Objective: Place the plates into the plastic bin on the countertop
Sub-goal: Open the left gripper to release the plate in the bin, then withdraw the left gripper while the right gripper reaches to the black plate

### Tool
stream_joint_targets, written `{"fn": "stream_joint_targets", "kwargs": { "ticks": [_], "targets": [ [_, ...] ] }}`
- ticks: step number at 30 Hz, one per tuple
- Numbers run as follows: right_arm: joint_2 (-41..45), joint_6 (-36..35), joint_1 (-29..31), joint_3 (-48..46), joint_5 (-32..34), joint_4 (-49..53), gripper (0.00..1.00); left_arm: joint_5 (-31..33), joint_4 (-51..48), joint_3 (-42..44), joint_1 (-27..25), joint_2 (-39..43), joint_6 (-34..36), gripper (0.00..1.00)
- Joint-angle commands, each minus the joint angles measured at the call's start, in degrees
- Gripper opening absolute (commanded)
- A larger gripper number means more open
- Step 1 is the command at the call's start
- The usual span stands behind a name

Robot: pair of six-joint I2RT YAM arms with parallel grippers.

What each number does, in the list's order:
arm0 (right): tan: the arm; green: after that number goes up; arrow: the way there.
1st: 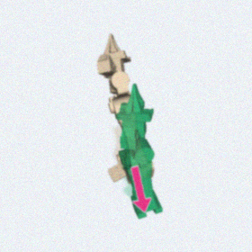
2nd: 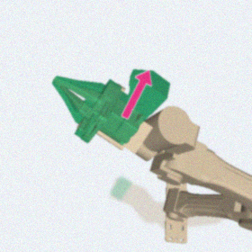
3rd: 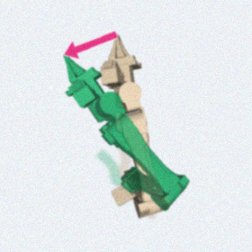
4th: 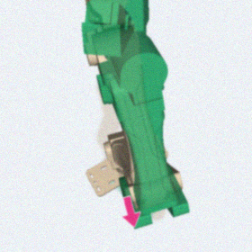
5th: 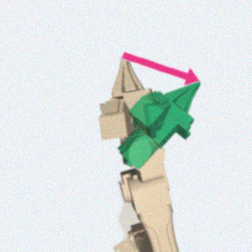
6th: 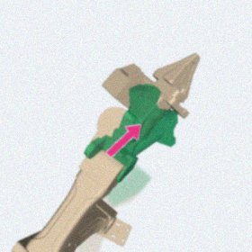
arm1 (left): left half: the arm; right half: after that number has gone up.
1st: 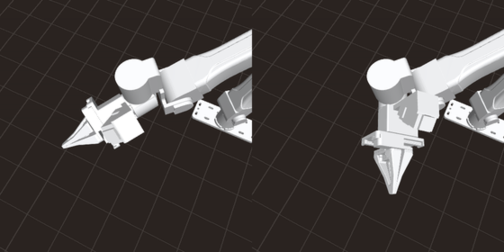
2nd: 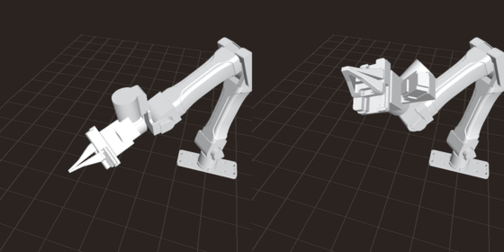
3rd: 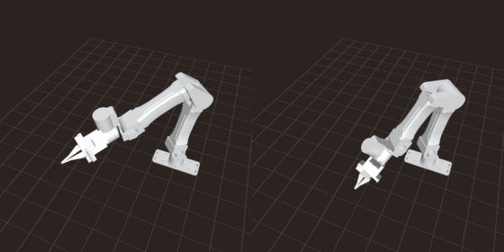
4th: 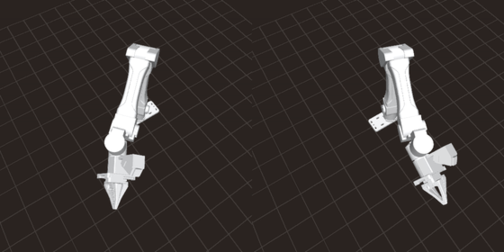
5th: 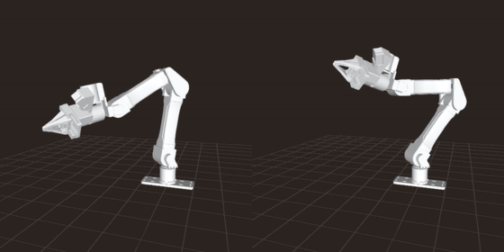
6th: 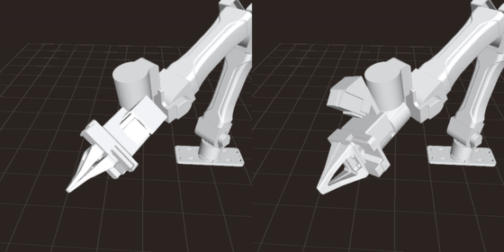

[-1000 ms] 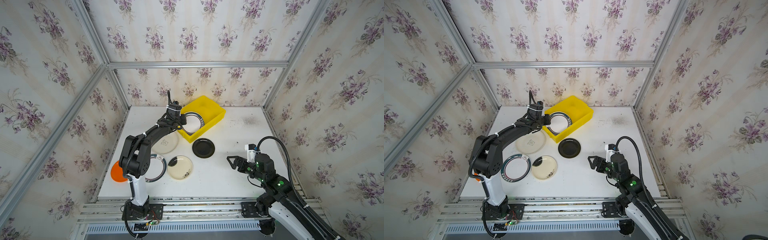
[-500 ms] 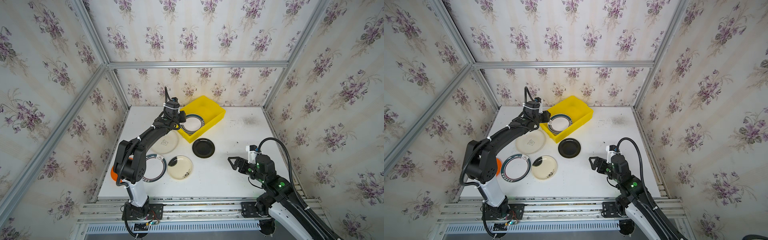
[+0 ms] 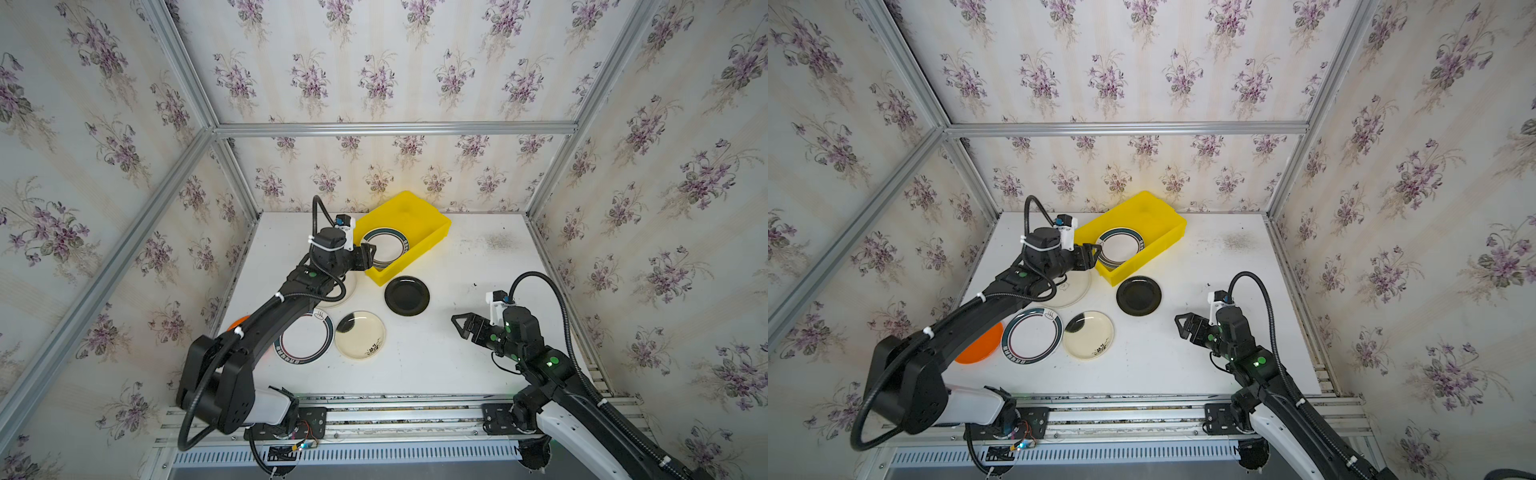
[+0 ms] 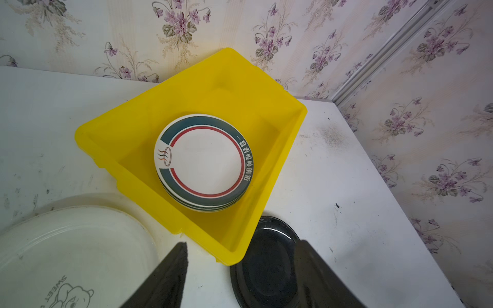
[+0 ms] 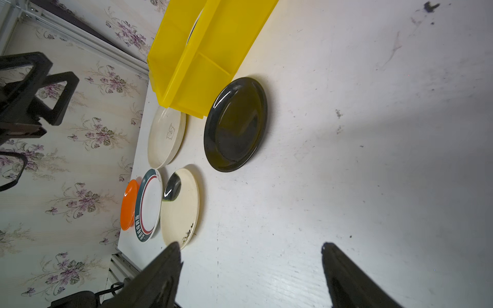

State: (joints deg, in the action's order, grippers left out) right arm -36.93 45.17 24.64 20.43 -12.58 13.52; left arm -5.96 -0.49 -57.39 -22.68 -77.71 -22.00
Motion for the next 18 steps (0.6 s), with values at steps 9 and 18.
{"fn": "stream_joint_targets", "kwargs": {
  "ticks": [9, 18],
  "targets": [
    [-13.9, -1.1, 0.1, 0.9, -5.9, -15.8, 0.83, -5.5, 6.0, 11.5, 0.1, 14.4, -4.4, 0.99],
    [-18.3, -4.1, 0.2, 1.6, 0.0, -17.2, 0.84, -7.2, 6.3, 16.0, 0.2, 16.2, -6.9, 1.00]
  ]
}}
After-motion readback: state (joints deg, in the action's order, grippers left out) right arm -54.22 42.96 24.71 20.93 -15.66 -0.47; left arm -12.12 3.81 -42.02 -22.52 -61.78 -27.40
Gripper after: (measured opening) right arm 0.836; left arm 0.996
